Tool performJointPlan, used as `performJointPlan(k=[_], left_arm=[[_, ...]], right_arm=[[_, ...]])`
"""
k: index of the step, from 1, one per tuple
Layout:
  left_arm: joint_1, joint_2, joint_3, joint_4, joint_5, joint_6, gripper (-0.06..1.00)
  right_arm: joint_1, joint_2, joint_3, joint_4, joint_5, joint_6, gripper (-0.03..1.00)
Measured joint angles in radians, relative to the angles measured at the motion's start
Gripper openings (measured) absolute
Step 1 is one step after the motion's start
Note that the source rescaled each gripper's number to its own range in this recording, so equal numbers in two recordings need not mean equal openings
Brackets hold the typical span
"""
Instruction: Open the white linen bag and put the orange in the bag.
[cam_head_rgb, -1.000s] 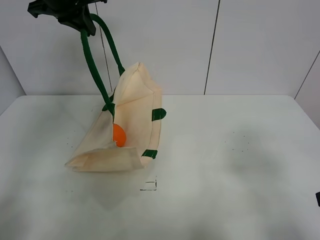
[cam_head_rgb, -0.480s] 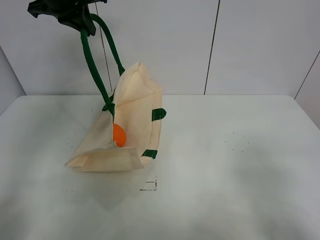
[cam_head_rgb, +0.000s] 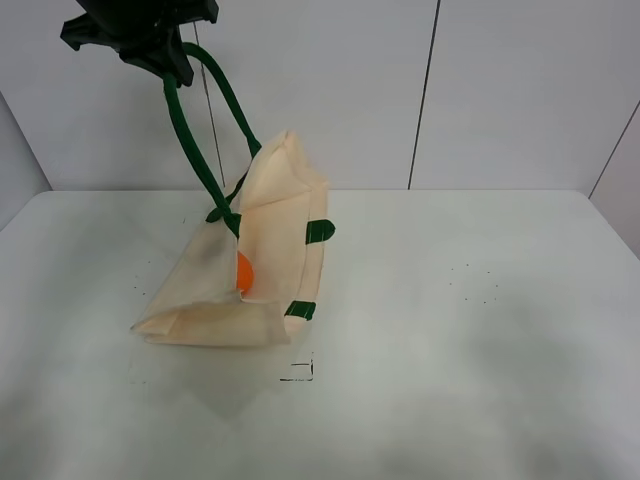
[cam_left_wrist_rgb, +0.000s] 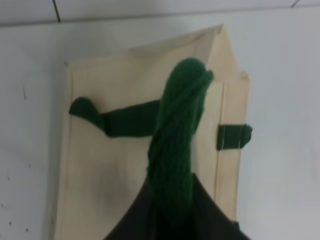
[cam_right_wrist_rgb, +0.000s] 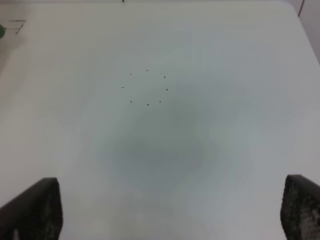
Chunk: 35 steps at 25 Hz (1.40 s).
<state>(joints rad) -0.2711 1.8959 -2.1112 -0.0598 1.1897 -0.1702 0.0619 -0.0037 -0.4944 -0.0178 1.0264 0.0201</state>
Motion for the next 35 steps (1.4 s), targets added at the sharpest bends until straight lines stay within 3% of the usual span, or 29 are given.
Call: performJointPlan(k=[7,13,15,18,21,23,26,31,35], left_arm=[[0.0,-0.001,0.258,-0.011,-0.208,0.003,0.0],[0.0,-0.001,0.493,-0.125,-0.398,0.076,0.01],[0.0,0.0,0.533,-0.168,-0.425,0.117,0.06],[0.0,0.0,0.547,-0.215,-0.447,0.17,0.38],[0.0,0.0,0.547,-0.237,-0.473,0.192,0.79],[0.0,0.0,0.547,-0.239,-0.476,0.2,0.88],[0.0,0.0,0.547,-0.182,-0.475,0.197,0.93],[0.005,0.0,0.547,0.052,-0.427,0.058,0.94],[0.059,0.021,0.547,0.102,-0.368,0.006,0.94]], right_arm=[[0.0,0.0,0.0,0.0,0.0,0.0,0.96],[0.0,0.0,0.0,0.0,0.0,0.0,0.96],[0.0,0.0,0.0,0.0,0.0,0.0,0.96],[0.0,0.0,0.0,0.0,0.0,0.0,0.96],[0.0,0.0,0.0,0.001,0.0,0.0,0.96],[0.0,0.0,0.0,0.001,0.0,0.0,0.96],[0.0,0.0,0.0,0.001,0.0,0.0,0.96],[0.0,0.0,0.0,0.001,0.0,0.0,0.96],[0.0,0.0,0.0,0.001,0.0,0.0,0.96]])
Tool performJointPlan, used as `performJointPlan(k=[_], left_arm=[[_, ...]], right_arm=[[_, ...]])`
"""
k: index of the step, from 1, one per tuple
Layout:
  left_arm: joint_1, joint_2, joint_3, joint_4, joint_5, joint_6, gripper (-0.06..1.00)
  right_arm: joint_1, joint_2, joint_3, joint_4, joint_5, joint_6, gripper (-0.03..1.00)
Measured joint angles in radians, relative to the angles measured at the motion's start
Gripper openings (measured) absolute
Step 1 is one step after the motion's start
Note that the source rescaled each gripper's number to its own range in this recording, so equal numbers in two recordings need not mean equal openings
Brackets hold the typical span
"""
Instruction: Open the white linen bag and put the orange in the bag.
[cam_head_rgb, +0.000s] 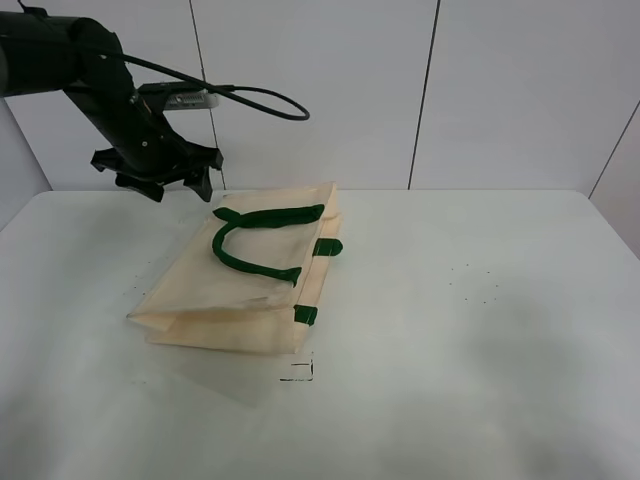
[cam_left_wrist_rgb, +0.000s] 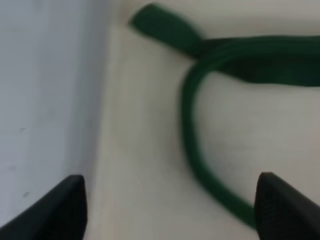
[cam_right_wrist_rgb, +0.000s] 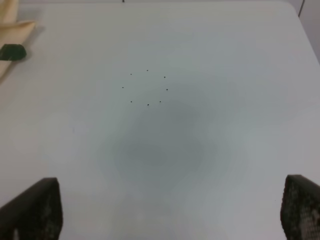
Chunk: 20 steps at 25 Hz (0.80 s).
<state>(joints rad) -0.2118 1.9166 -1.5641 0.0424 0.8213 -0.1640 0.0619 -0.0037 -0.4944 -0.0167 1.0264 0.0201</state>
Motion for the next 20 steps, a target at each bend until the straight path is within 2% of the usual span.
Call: performJointPlan(k=[11,20], left_arm=[[0.203,0.06,-0.007,0.011,0.121,-0.009,0.94],[0.212,0.051,-0.005,-0.001,0.31,0.012,0.94]], right_arm=[[0.0,0.0,0.0,0.0,0.0,0.0,0.96],[0.0,0.0,0.0,0.0,0.0,0.0,0.96]])
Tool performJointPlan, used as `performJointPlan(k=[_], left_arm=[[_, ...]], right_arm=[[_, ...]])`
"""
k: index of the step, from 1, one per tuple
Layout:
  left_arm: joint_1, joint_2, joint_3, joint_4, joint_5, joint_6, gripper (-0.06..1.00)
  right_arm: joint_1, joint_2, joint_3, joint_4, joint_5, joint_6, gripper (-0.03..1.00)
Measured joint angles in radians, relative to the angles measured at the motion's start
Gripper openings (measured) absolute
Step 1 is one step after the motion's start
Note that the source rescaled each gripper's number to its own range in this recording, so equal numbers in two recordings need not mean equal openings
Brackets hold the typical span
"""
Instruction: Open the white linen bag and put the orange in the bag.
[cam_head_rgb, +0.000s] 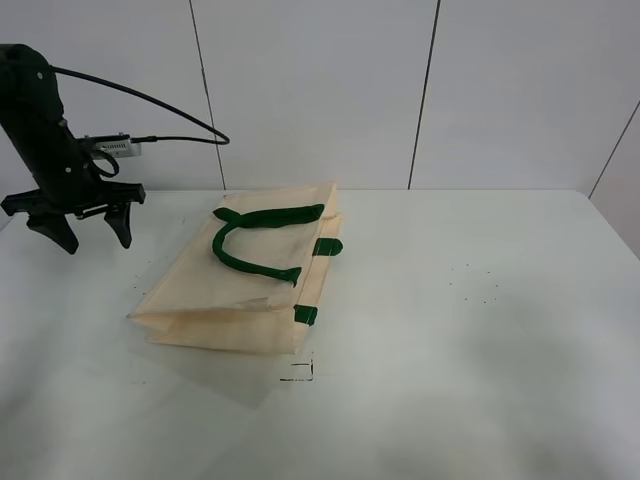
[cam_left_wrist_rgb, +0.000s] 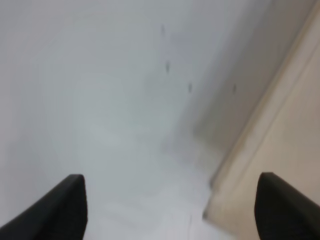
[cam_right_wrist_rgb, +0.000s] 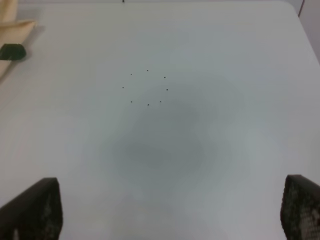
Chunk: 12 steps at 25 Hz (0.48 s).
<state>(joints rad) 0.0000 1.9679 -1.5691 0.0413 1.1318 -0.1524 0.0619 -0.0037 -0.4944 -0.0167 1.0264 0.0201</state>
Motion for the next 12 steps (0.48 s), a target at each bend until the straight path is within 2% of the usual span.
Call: performJointPlan(k=[5,12], left_arm=[[-0.016,-0.073,0.012,0.0,0.051,0.008,0.94],[-0.022,-0.224,0.05,0.0,0.055,0.01,0.94]], right_arm=[[0.0,0.0,0.0,0.0,0.0,0.0,0.96],[0.0,0.0,0.0,0.0,0.0,0.0,0.96]])
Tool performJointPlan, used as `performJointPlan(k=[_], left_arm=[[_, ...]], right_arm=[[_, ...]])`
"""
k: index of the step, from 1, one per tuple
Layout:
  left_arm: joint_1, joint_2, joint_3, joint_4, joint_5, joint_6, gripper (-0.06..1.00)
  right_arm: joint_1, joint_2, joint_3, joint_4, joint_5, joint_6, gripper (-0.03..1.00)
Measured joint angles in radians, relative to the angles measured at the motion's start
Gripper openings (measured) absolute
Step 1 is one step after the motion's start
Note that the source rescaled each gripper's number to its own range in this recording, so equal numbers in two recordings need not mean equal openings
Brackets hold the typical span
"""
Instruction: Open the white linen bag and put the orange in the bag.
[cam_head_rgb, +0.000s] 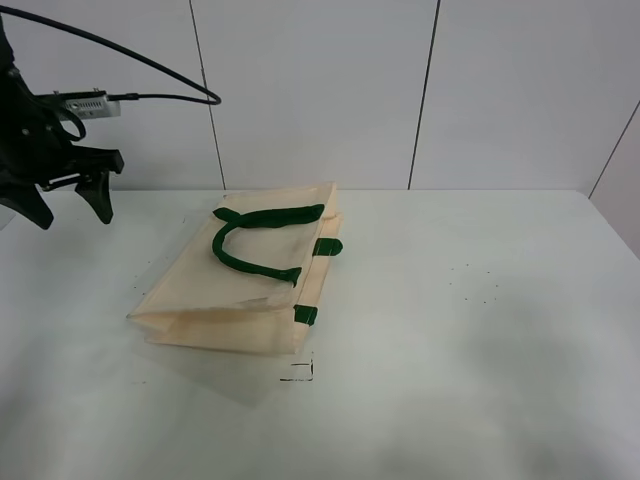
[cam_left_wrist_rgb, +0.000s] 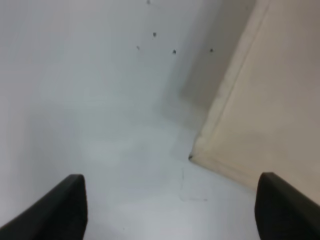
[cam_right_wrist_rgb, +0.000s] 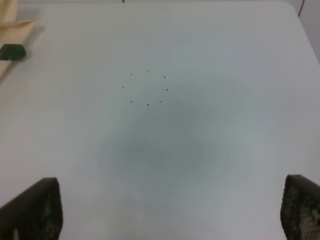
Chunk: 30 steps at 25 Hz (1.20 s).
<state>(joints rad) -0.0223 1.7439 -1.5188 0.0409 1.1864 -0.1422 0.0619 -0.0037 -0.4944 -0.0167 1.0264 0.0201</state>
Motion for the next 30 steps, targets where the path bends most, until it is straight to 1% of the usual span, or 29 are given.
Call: performJointPlan(k=[3,7,9,16,18,21,23,30], left_arm=[[0.0,-0.114,0.083,0.0,0.001,0.0,0.94],[0.0,-0.308,0.257,0.0,0.001,0.0,0.94],[0.0,-0.411,0.362,0.0,0.001,0.003,0.94],[0.0,-0.796,0.732,0.001,0.0,0.071,0.94],[0.0,-0.921,0.829,0.001,-0.026,0.077,0.94],[0.0,-1.097,0.96,0.001,-0.102,0.079,0.94],[0.0,-1.198,1.012,0.0,-0.112,0.079,0.94],[0.0,-1.493,1.02,-0.024,-0.119,0.101,0.94]], right_arm=[[0.0,0.0,0.0,0.0,0.0,0.0,0.96],[0.0,0.0,0.0,0.0,0.0,0.0,0.96],[0.0,0.0,0.0,0.0,0.0,0.0,0.96],[0.0,0.0,0.0,0.0,0.0,0.0,0.96],[0.0,0.0,0.0,0.0,0.0,0.0,0.96],[0.0,0.0,0.0,0.0,0.0,0.0,0.96],[0.0,0.0,0.0,0.0,0.0,0.0,0.96],[0.0,0.0,0.0,0.004,0.0,0.0,0.96]])
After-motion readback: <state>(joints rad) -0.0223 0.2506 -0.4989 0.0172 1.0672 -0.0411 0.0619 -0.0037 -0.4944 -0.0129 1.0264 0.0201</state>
